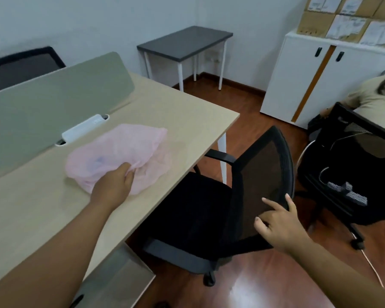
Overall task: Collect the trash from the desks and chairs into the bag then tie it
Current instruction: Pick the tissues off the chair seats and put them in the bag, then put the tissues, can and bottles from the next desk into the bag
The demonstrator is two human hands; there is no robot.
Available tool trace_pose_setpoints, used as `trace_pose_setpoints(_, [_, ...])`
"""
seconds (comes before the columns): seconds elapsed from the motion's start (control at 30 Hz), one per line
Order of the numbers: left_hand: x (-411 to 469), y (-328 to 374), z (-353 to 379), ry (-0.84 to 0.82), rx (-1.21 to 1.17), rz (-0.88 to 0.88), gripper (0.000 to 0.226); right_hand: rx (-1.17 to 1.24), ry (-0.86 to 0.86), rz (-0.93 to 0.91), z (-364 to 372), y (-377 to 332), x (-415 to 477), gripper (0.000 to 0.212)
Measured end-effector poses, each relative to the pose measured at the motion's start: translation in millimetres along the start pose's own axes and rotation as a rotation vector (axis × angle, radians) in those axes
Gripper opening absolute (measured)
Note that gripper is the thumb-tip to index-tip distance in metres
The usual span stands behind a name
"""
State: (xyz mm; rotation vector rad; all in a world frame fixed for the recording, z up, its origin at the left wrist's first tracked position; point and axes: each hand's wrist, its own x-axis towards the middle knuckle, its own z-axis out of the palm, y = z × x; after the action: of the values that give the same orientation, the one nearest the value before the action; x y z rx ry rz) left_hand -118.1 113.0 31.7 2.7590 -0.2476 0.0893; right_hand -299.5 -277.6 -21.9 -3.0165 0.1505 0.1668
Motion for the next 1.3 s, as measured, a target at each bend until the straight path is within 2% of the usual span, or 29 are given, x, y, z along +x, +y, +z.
trace_pose_setpoints(0.4, [-10, -48, -33, 0.040, 0.027, -0.072, 0.025, 0.085, 0.012, -0.039, 16, -163, 34, 0.046])
trace_pose_setpoints(0.63, [-7, -84, -50, 0.090, 0.023, -0.030, 0.025, 0.131, 0.001, 0.004, 11, -258, 60, 0.040])
trace_pose_setpoints(0.9, [-1, -121, -84, 0.172, -0.042, -0.037, 0.024, 0.060, -0.081, 0.014, 7, -304, 84, 0.032])
trace_pose_setpoints(0.97, [-3, -129, -93, 0.184, -0.061, -0.070, 0.024, 0.091, -0.017, 0.017, 0, -306, 101, 0.026])
trace_pose_setpoints(1.0, [-4, -133, -98, 0.189, -0.070, -0.093, 0.024, 0.110, 0.098, 0.003, -4, -307, 114, 0.030])
trace_pose_setpoints(1.07, [-8, -142, -107, 0.208, -0.094, -0.150, 0.024, 0.124, 0.301, -0.074, -16, -313, 149, 0.063])
trace_pose_setpoints(1.13, [-13, -152, -117, 0.243, -0.120, -0.216, 0.023, 0.108, 0.354, -0.157, -26, -326, 182, 0.088])
trace_pose_setpoints(1.17, [-17, -157, -123, 0.257, -0.130, -0.259, 0.023, 0.096, 0.351, -0.190, -31, -336, 196, 0.086])
trace_pose_setpoints(1.27, [-33, -179, -141, 0.302, -0.153, -0.413, 0.024, 0.154, 0.388, -0.278, -47, -373, 224, 0.031])
trace_pose_setpoints(1.3, [-39, -188, -147, 0.320, -0.138, -0.470, 0.026, 0.207, 0.329, -0.301, -56, -388, 231, 0.027])
